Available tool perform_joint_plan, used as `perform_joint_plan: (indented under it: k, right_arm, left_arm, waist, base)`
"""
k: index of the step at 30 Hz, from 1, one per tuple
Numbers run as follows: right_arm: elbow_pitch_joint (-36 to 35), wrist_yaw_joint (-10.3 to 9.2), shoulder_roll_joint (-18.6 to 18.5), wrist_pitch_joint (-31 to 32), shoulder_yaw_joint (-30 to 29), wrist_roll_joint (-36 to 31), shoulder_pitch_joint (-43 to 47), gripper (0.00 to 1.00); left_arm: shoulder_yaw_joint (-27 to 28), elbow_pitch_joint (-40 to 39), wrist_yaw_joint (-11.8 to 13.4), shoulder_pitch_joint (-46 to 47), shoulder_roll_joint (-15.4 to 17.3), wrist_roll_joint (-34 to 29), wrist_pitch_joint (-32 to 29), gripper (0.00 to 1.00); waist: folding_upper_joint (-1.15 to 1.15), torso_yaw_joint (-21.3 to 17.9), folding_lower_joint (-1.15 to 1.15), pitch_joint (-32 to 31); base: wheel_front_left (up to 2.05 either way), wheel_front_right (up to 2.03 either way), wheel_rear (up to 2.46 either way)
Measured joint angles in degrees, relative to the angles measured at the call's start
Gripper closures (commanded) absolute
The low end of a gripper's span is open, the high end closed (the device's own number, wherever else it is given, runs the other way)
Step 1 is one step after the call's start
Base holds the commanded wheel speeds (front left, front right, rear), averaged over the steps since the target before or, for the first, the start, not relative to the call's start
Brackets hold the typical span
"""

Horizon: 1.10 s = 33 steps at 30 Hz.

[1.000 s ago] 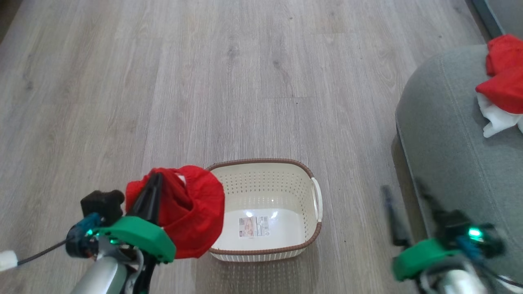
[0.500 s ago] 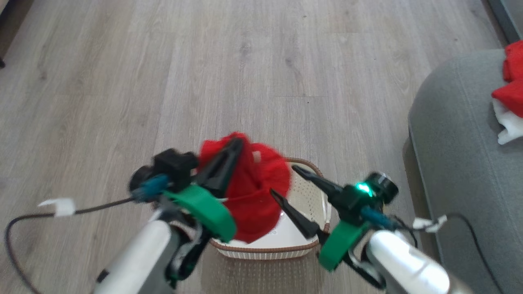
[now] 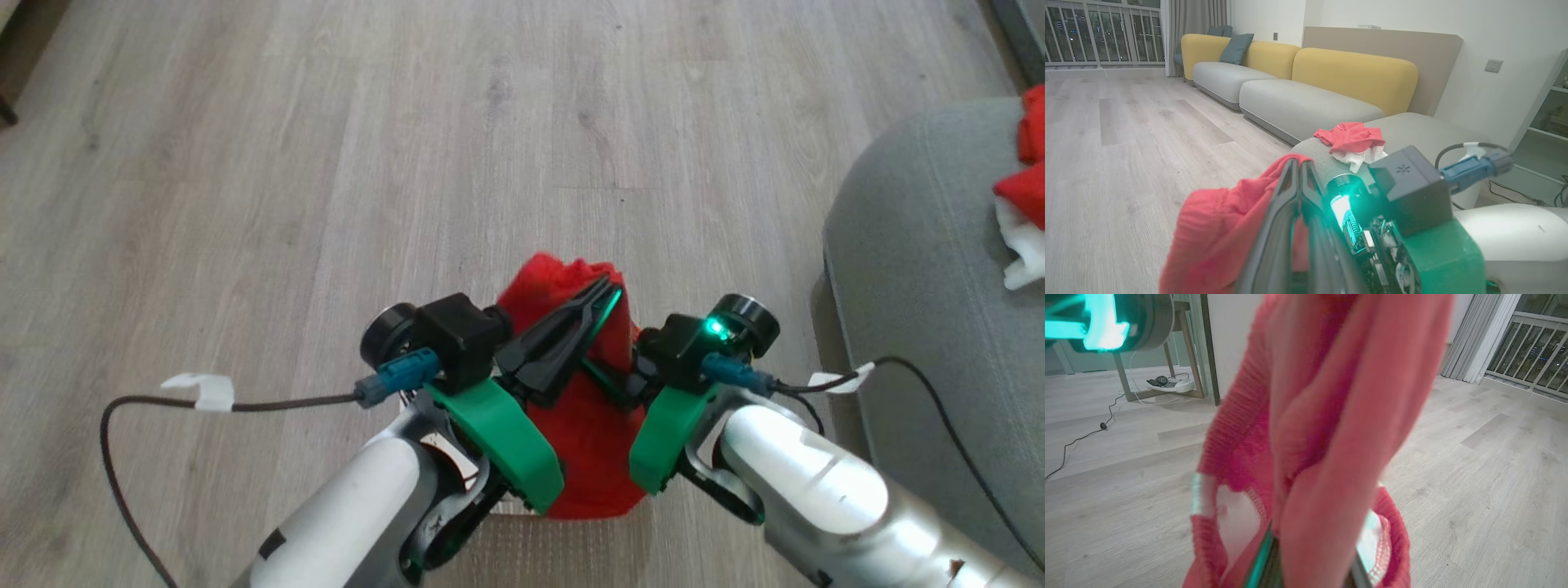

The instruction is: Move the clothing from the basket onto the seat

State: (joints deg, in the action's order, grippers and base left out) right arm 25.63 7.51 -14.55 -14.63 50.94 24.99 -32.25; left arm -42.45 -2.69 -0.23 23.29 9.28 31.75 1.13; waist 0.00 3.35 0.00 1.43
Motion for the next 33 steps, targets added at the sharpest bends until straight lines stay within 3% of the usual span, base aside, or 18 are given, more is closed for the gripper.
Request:
perform_joint_plan:
  k: [1,2,3,4,5,13,23,28,33]
  right_arm:
    - [-0.05,0.00,-0.05,0.00,-0.21,0.32,-0.14,1.00]
    - [-0.19,0.00,-0.19,0.00,-0.55,0.38,-0.19,1.00]
    - [-0.26,0.00,-0.35,0.00,-1.00,0.40,-0.18,1.00]
    - [-0.43,0.00,-0.60,0.00,-1.54,0.46,-0.18,1.00]
    - [-0.75,0.00,-0.97,0.00,-2.24,0.47,-0.18,1.00]
    - [-4.02,0.00,-4.83,0.01,-9.64,-1.02,0.61,1.00]
    - [-6.97,0.00,-9.03,0.01,-19.81,-4.34,6.35,1.00]
    - [-8.61,0.00,-9.32,0.01,-24.96,-5.43,7.13,1.00]
    - [-8.88,0.00,-8.05,0.01,-27.72,-5.42,6.75,1.00]
  left_arm:
    - [0.18,0.01,0.27,-0.01,0.00,0.01,0.21,0.95]
    - [0.33,0.07,0.48,-0.03,0.00,0.01,0.62,0.70]
    - [0.46,0.19,0.76,-0.05,0.09,-0.02,0.99,0.52]
    - [0.66,0.44,1.13,-0.07,0.21,-0.04,1.47,0.12]
    - [0.99,0.80,1.46,-0.16,0.34,-0.05,1.87,0.00]
    - [1.82,7.38,2.22,-2.93,1.58,-1.48,7.30,0.00]
    - [-0.73,16.28,-1.23,-3.46,-1.80,-4.23,12.65,0.00]
    - [-1.45,18.25,-2.70,-3.17,-2.70,-5.67,13.12,0.00]
    - [-1.27,18.52,-3.22,-1.83,-2.58,-7.16,13.15,0.00]
  waist:
    - [0.00,-0.26,0.00,0.17]
    - [0.00,-0.55,0.00,0.32]
    - [0.00,-0.89,0.00,0.49]
    - [0.00,-1.26,0.00,0.70]
    - [0.00,-1.70,0.00,0.95]
    - [0.00,-8.62,0.00,3.00]
    - [0.00,-21.48,0.00,6.26]
    - [0.00,-26.43,0.00,8.59]
    - [0.00,-28.09,0.00,11.64]
  base:
    - [0.00,0.00,0.00]
    - [0.00,0.00,0.00]
    - [0.00,0.00,0.00]
    - [0.00,0.00,0.00]
    - [0.00,0.00,0.00]
    - [0.00,0.00,0.00]
    - [0.00,0.00,0.00]
    - [0.00,0.00,0.00]
    - [0.00,0.00,0.00]
